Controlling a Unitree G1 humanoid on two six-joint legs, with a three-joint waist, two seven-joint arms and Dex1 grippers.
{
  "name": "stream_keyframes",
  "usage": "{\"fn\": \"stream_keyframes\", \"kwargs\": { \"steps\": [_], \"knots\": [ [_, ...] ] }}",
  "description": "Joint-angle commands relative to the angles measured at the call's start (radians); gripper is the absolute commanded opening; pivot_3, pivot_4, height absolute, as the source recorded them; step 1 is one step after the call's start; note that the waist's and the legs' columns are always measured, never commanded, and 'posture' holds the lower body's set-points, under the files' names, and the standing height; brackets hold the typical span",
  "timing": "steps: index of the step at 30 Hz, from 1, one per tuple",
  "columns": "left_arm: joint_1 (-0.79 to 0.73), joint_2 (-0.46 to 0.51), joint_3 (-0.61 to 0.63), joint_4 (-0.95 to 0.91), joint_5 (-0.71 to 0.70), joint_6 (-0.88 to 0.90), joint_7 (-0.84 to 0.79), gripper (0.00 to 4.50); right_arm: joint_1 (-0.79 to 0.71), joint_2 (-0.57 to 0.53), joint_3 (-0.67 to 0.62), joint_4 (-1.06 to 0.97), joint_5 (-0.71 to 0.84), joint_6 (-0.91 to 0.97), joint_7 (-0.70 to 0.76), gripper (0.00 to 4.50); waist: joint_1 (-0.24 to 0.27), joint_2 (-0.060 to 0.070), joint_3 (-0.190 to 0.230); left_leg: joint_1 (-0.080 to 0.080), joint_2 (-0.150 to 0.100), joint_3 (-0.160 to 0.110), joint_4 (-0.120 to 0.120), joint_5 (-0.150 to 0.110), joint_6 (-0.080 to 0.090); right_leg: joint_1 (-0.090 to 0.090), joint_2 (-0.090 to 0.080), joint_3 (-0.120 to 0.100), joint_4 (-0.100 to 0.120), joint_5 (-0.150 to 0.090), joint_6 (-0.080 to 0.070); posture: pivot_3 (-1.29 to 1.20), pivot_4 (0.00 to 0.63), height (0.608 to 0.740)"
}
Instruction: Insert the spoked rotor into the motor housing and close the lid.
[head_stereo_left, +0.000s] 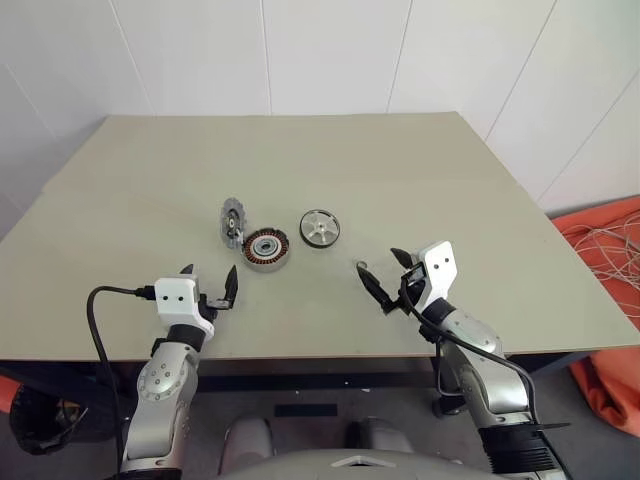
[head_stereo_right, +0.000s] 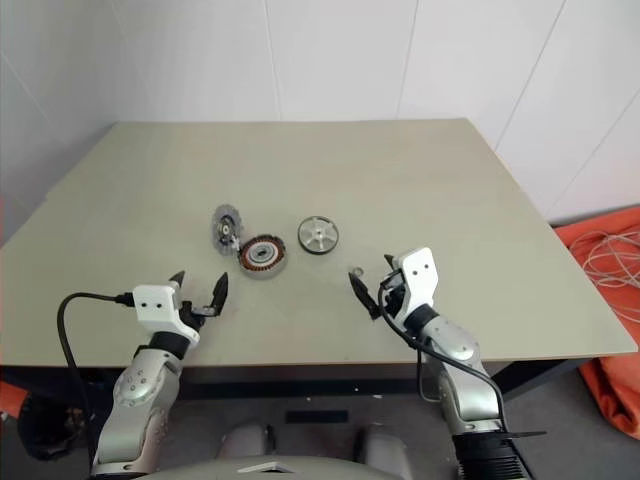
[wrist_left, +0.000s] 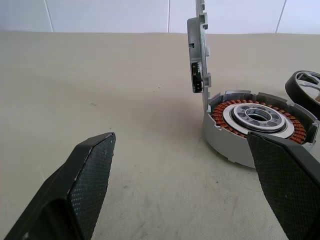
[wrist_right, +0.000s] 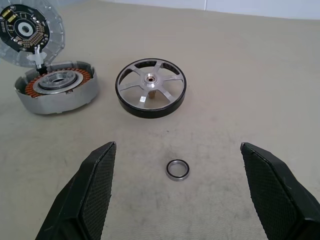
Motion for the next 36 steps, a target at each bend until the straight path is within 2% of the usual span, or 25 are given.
{"fn": "stream_keyframes", "kwargs": {
  "steps": [1, 18, 26, 32, 36],
  "knots": [
    [-0.007, 0.003, -0.001, -0.021, 0.002, -0.014, -0.001, 4.49, -0.03, -0.003, -0.009, -0.01, 0.008, -0.021, 0.005, 4.5, 0.0, 0.0, 0.0, 0.0, 0.0, 0.0, 0.0, 0.0, 0.0, 0.0, 0.0, 0.0, 0.0, 0.0, 0.0, 0.0, 0.0, 0.74],
    [-0.009, 0.003, 0.0, -0.021, 0.002, -0.009, 0.001, 4.49, -0.042, -0.023, 0.008, 0.032, -0.03, -0.009, 0.009, 4.5, 0.0, 0.0, 0.0, 0.0, 0.0, 0.0, 0.0, 0.0, 0.0, 0.0, 0.0, 0.0, 0.0, 0.0, 0.0, 0.0, 0.0, 0.74],
    [-0.006, 0.003, -0.002, -0.024, 0.001, -0.001, 0.003, 4.49, -0.127, -0.033, 0.025, 0.006, -0.04, 0.19, -0.022, 4.5, -0.002, 0.0, 0.0, 0.0, 0.0, 0.0, 0.0, 0.0, 0.0, 0.0, 0.0, 0.0, 0.0, 0.0, 0.0, 0.0, 0.0, 0.74],
    [-0.004, 0.001, -0.005, -0.028, 0.001, 0.004, 0.005, 4.49, -0.222, -0.031, 0.055, -0.114, -0.021, 0.416, -0.041, 4.5, 0.0, 0.0, 0.0, 0.001, 0.0, 0.0, 0.0, 0.0, 0.0, 0.0, 0.0, 0.0, 0.001, 0.0, 0.0, 0.0, 0.0, 0.74],
    [-0.003, -0.001, -0.008, -0.028, 0.002, 0.006, 0.006, 4.49, -0.267, -0.04, 0.08, -0.129, -0.027, 0.492, -0.031, 4.5, 0.001, 0.0, 0.0, 0.001, 0.0, 0.0, 0.0, 0.0, 0.0, 0.0, 0.0, 0.0, 0.002, 0.0, 0.0, 0.0, 0.0, 0.74]
  ]
}}
